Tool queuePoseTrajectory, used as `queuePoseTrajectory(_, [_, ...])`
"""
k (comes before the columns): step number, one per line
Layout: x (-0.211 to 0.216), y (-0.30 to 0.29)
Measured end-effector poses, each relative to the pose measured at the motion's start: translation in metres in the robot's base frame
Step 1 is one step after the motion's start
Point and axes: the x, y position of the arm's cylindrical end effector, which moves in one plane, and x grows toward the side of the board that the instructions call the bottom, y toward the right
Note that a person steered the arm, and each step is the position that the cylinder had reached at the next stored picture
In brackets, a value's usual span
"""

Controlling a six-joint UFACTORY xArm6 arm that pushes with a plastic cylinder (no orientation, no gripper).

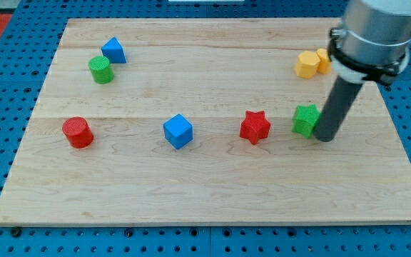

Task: Push the green star to the center right

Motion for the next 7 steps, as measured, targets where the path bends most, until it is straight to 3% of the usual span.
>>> queuePoseTrajectory(1, [-0.013,-0.016])
queuePoseTrajectory(2, [-0.032,0.017])
queuePoseTrajectory(3, [-0.015,0.012])
queuePoseTrajectory(5, [-0.019,-0.071])
queuePoseTrajectory(7, [-0.068,0.007])
